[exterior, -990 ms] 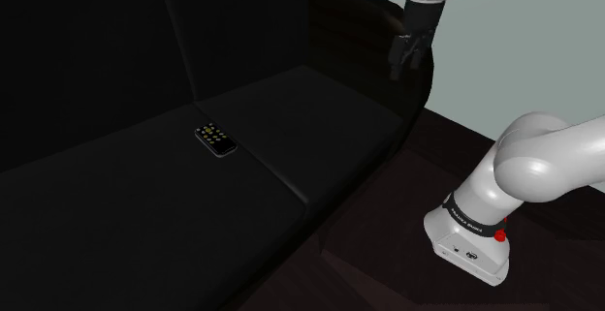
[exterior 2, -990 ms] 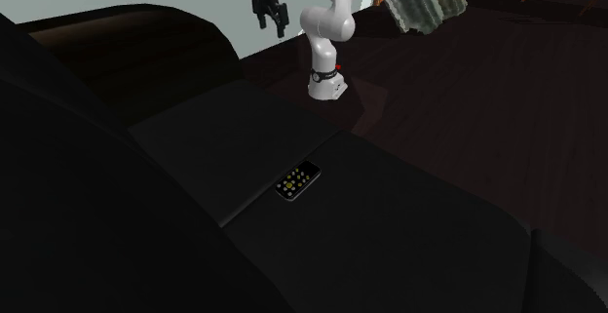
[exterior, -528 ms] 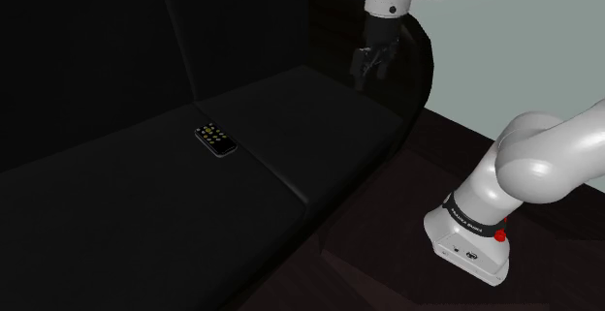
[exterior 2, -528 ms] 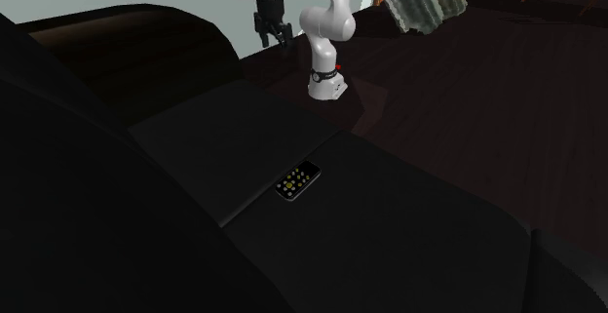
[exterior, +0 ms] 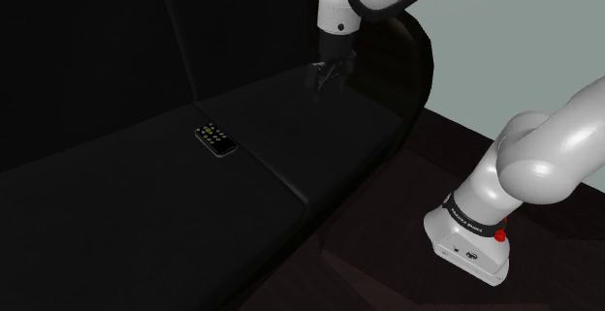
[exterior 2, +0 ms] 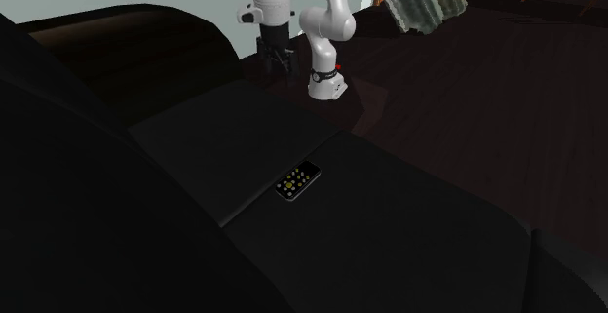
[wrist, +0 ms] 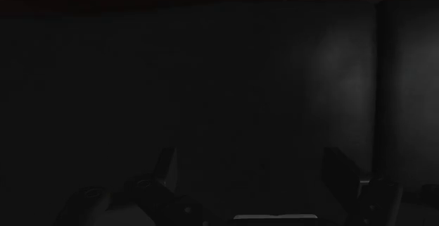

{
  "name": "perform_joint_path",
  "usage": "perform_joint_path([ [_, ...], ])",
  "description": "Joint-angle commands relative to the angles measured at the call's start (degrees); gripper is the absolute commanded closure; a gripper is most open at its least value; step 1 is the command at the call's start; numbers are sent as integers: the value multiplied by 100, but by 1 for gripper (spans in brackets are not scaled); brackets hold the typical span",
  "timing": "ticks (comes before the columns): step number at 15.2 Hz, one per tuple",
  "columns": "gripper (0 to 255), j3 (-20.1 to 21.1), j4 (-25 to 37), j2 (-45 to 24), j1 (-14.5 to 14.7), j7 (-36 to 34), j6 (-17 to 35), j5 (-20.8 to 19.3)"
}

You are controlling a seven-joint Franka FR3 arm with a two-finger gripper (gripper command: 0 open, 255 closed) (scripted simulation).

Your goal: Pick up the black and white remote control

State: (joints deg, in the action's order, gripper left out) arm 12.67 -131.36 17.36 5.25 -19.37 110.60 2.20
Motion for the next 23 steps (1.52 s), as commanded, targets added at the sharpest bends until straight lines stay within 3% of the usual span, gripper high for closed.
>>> perform_joint_path([
  [1,0,146,283,-443,45,-201,196,-32],
  [12,0,628,2082,-2665,433,-1249,719,-643],
  [22,0,616,4630,-4873,1203,-1931,440,-1359],
  [23,0,612,4666,-4899,1216,-1934,432,-1363],
])
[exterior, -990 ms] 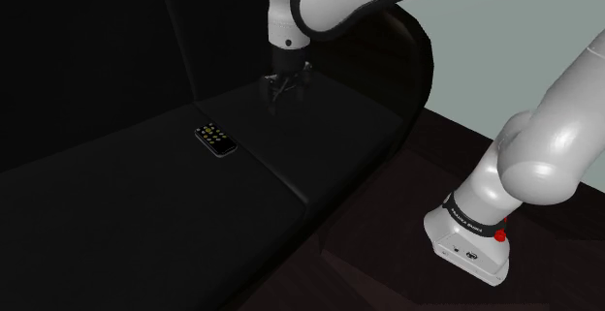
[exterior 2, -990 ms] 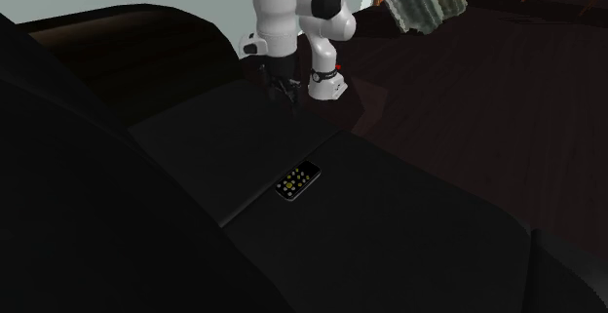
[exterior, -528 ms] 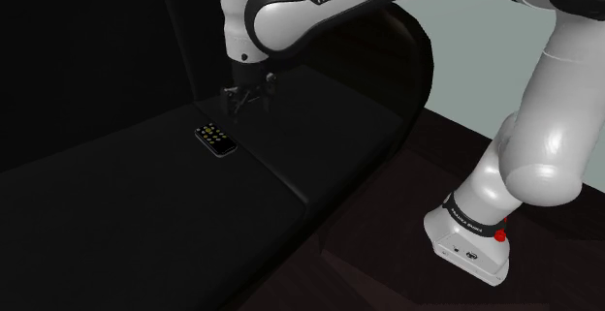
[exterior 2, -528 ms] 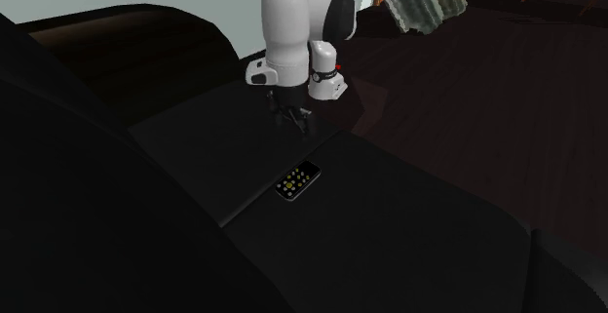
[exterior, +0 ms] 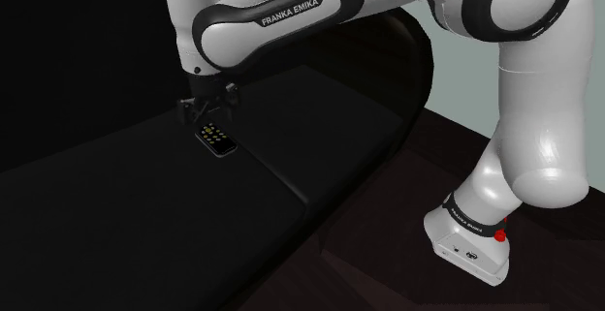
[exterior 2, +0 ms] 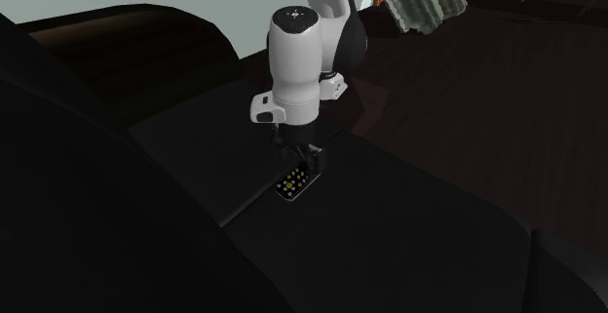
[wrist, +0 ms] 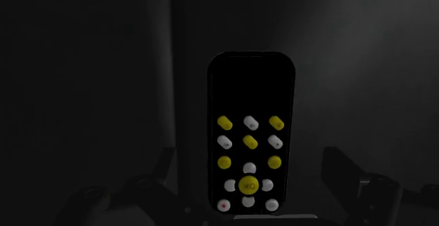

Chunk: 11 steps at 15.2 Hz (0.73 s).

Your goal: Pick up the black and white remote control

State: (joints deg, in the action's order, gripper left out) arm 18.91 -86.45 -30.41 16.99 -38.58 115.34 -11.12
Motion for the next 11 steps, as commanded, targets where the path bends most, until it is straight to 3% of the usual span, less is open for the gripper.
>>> perform_joint_path([
  [1,0,-18,137,-147,43,-21,21,-41],
  [9,0,-64,-75,-342,57,-72,419,-117],
  [10,255,-65,-73,-342,54,-67,417,-116],
  [11,255,-65,-69,-344,54,-66,415,-116],
])
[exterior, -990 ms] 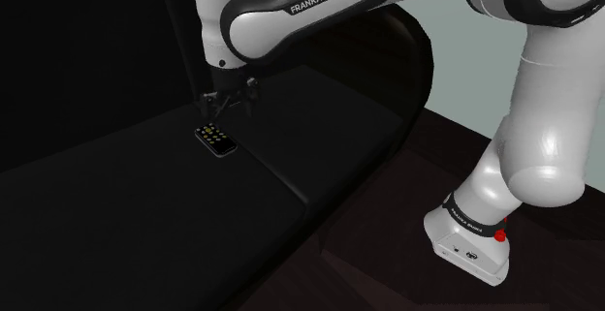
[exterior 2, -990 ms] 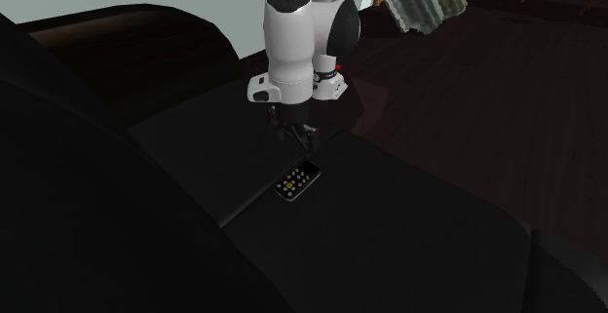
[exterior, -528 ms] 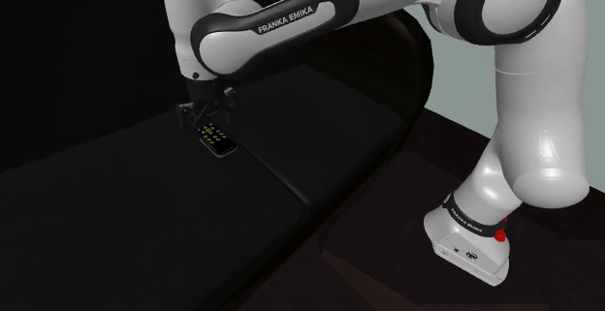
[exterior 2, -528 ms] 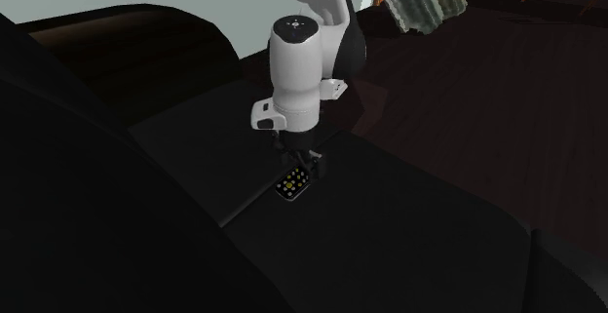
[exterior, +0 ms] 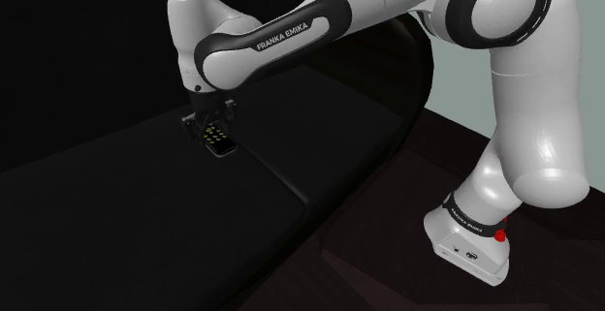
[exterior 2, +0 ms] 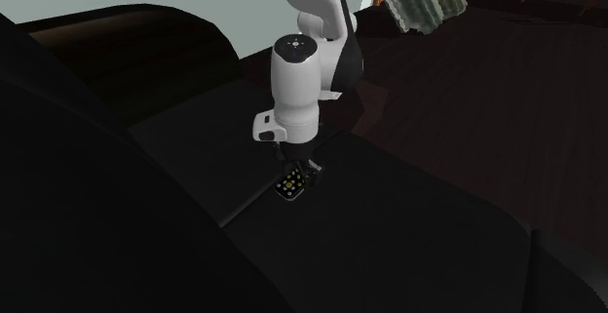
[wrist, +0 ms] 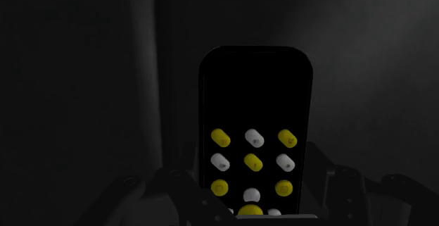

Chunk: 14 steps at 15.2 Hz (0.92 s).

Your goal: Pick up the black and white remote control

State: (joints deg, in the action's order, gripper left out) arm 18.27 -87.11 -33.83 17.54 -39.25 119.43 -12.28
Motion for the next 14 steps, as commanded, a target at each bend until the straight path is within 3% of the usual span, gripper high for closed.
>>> perform_joint_path([
  [1,255,-1,-4,-1,-1,0,5,-1],
  [8,255,0,-9,0,2,-5,10,-2],
  [14,255,42,182,179,-11,42,-353,68],
])
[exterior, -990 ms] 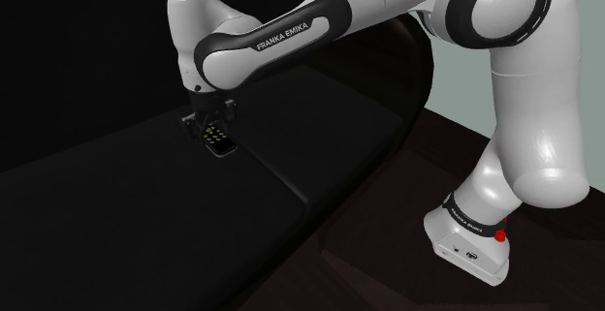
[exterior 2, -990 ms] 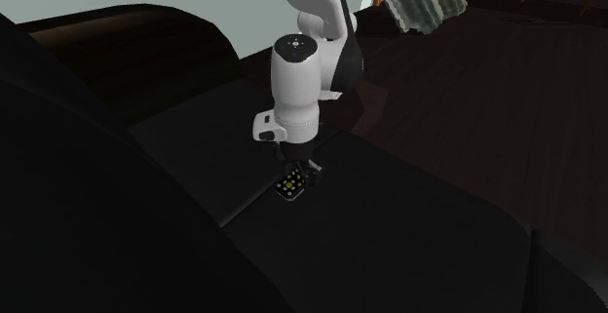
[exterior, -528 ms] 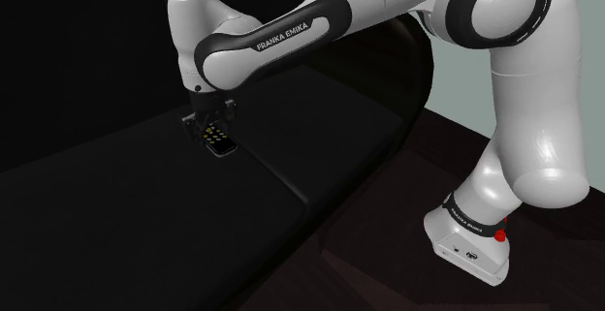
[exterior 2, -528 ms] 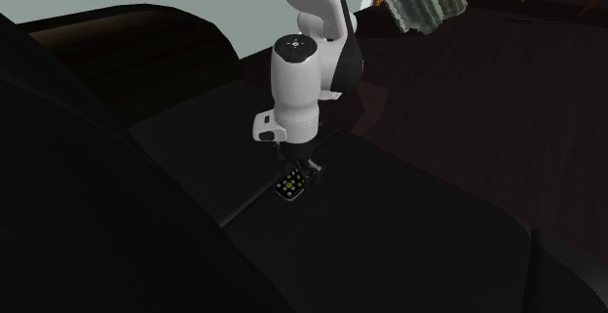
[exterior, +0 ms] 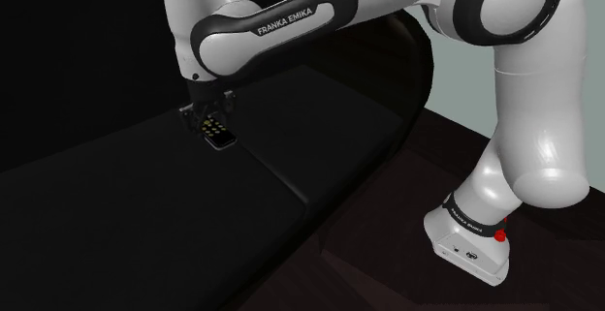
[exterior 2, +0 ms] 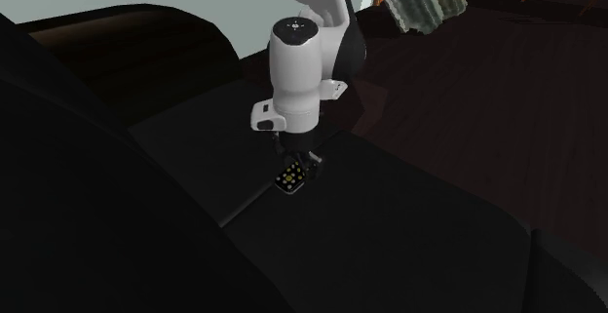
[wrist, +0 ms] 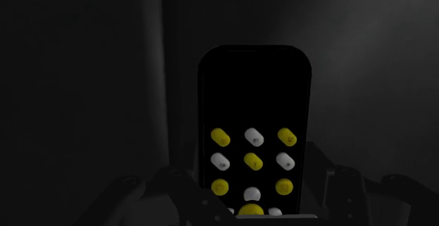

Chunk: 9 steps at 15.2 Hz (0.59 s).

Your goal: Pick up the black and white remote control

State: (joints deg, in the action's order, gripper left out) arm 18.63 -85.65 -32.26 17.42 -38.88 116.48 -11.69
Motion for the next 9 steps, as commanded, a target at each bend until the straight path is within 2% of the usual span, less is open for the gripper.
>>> perform_joint_path([
  [1,255,12,72,49,0,12,-120,20],
  [9,255,53,432,220,3,68,-641,93],
])
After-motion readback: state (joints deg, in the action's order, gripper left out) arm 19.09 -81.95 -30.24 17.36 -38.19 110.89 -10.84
